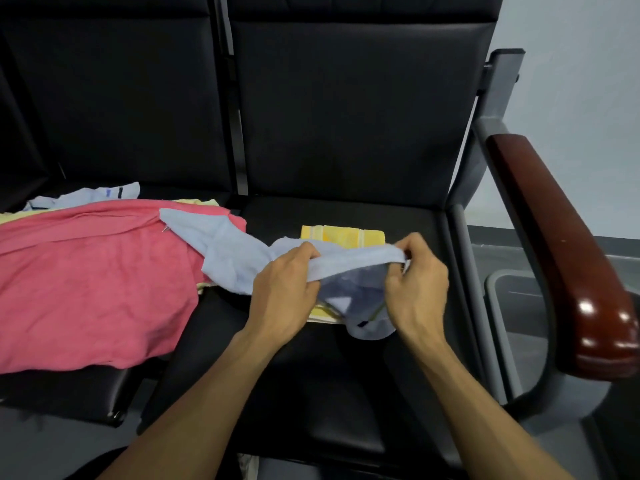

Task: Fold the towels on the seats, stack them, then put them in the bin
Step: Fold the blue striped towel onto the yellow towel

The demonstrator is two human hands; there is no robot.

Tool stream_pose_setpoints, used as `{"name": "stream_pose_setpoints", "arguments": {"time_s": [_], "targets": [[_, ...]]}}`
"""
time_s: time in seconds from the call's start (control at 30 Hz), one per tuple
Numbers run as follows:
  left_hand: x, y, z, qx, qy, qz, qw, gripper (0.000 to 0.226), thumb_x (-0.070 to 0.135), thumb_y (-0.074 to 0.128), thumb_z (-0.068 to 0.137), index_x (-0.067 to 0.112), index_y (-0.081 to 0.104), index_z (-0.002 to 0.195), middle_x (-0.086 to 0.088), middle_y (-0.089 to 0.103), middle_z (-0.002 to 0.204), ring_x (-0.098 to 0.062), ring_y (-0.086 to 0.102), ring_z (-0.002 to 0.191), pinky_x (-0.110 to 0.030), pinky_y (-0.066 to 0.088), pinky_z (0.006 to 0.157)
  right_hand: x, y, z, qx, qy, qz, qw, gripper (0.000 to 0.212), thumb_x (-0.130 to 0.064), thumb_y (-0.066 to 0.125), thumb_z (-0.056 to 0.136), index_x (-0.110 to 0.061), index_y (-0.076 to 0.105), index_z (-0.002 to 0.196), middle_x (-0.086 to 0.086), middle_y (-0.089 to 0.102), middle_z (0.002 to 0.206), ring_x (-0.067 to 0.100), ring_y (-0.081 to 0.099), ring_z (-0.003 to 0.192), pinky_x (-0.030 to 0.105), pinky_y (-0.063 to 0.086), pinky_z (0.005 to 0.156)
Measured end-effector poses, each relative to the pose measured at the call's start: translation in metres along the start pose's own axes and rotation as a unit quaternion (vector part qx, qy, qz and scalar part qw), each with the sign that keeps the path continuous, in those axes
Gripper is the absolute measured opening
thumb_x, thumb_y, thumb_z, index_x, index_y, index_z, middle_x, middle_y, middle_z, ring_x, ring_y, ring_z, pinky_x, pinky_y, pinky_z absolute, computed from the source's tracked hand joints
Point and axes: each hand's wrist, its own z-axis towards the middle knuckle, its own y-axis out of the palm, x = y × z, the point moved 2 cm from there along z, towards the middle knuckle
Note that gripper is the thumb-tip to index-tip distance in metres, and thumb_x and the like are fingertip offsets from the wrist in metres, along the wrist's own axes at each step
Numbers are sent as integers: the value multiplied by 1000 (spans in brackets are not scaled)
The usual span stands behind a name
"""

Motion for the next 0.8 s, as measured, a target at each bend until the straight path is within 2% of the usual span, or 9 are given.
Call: {"name": "stream_pose_setpoints", "arguments": {"time_s": [0.13, 0.2, 0.27, 0.33, 0.43, 0.53, 0.6, 0.7, 0.8], "targets": [[6, 2, -1, -25, 9, -37, 999, 21, 7, 52, 95, 20, 48, 110, -2, 61, 92, -22, 61, 76, -36, 49, 60, 2, 7, -4, -133, -43, -89, 986, 29, -17, 64, 89, -31, 61, 114, -11, 55, 114, 15, 61, 86, 36, 51, 76], [8, 7, -2, -31, 30, -29, 999, 17, 9, 54, 94, 22, 53, 104, -1, 62, 91, -22, 61, 78, -45, 52, 65, 2, 18, -8, -195, -68, -97, 974, 27, -21, 65, 90, -33, 65, 115, -14, 55, 118, 17, 60, 89, 33, 47, 74], [5, 8, -1, -16, 33, -12, 999, 13, 10, 55, 93, 21, 59, 98, 4, 63, 85, -20, 58, 75, -45, 51, 64, 0, 20, -9, -164, -43, -69, 983, 21, -10, 60, 88, -27, 69, 97, -11, 66, 96, 16, 63, 79, 27, 43, 65], [0, 5, 1, 15, 19, -3, 1000, 15, 9, 53, 92, 21, 63, 93, 7, 62, 83, -18, 57, 73, -43, 50, 62, 1, 8, -3, -64, 35, 1, 997, 29, 3, 51, 83, -22, 65, 86, -8, 66, 77, 10, 62, 69, 24, 41, 57], [-8, 2, 3, 40, 2, -1, 999, 19, 7, 51, 90, 20, 64, 91, 6, 64, 84, -18, 58, 74, -43, 50, 62, 5, -7, 6, -10, 70, 25, 997, 32, 4, 50, 85, -22, 64, 95, -8, 66, 90, 10, 62, 81, 23, 42, 65], [1, 5, 0, -6, 15, -52, 999, 20, 20, 46, 86, 21, 66, 88, 9, 65, 80, -14, 60, 75, -42, 51, 64, 0, 4, -1, -173, 4, -54, 983, 41, -16, 71, 87, -35, 60, 121, -13, 51, 117, 7, 55, 91, 22, 40, 72], [8, 7, -1, -34, 15, -66, 997, 19, 31, 52, 91, 23, 68, 85, 8, 66, 76, -10, 60, 73, -39, 51, 63, -3, 16, -9, -245, -37, -58, 967, 29, -24, 72, 88, -35, 66, 114, -15, 54, 115, 5, 56, 91, 19, 40, 70], [2, 7, 3, -1, -2, -63, 998, 12, 20, 61, 94, 22, 69, 85, 7, 64, 73, -15, 59, 71, -38, 48, 61, 0, 16, -5, -171, -17, -46, 984, 12, -20, 61, 95, -27, 69, 88, -7, 69, 86, 7, 62, 79, 21, 42, 63], [-10, 5, 8, 39, -18, -85, 995, 14, 13, 61, 93, 20, 68, 83, 8, 64, 77, -13, 60, 73, -40, 50, 65, 9, 3, 5, -78, 28, -35, 996, 14, -23, 55, 99, -23, 67, 92, -7, 67, 86, 13, 64, 82, 24, 42, 62]]}}
